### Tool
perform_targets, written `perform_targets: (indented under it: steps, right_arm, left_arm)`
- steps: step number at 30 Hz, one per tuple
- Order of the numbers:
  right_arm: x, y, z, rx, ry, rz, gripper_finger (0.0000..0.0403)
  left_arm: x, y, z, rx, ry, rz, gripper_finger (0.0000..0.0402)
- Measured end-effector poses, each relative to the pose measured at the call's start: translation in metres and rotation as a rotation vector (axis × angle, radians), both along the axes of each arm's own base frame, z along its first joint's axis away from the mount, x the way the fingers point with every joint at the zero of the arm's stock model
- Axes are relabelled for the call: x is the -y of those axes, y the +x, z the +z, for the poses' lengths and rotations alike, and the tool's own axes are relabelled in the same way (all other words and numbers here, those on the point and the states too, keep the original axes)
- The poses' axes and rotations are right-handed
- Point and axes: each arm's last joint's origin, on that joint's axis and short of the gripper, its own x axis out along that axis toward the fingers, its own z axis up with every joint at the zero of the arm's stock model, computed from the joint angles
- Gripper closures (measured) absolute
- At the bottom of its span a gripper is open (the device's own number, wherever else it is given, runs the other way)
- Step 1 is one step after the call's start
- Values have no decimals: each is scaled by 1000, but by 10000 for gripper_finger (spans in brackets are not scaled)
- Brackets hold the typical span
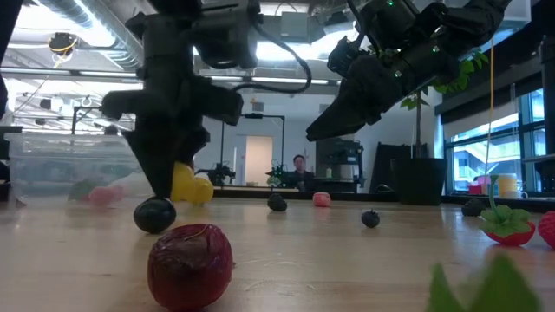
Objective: Pick and placing Produce into tupperware
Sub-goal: Put the bottom yellow lemon into the transparent bin
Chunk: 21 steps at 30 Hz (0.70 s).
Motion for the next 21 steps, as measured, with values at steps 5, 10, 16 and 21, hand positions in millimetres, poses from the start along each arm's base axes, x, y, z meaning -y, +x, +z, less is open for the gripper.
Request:
perform_targets:
  steps: [5, 10, 16, 21]
  right_arm:
    - [0, 0, 0, 3, 0, 0, 163]
    - [0, 1, 1, 10, 1, 0, 163]
    - [0, 1, 2, 21, 1, -1, 163]
    - [0, 1, 2, 26, 2, -2, 163]
  left_arm:
    - [-11, -5, 16, 27, -24, -11, 197]
    - [-24, -17, 38, 52, -23, 22, 197]
    - [-35, -38, 72, 115, -31, 49, 195]
    - [-43, -64, 93, 77, -21, 161, 197]
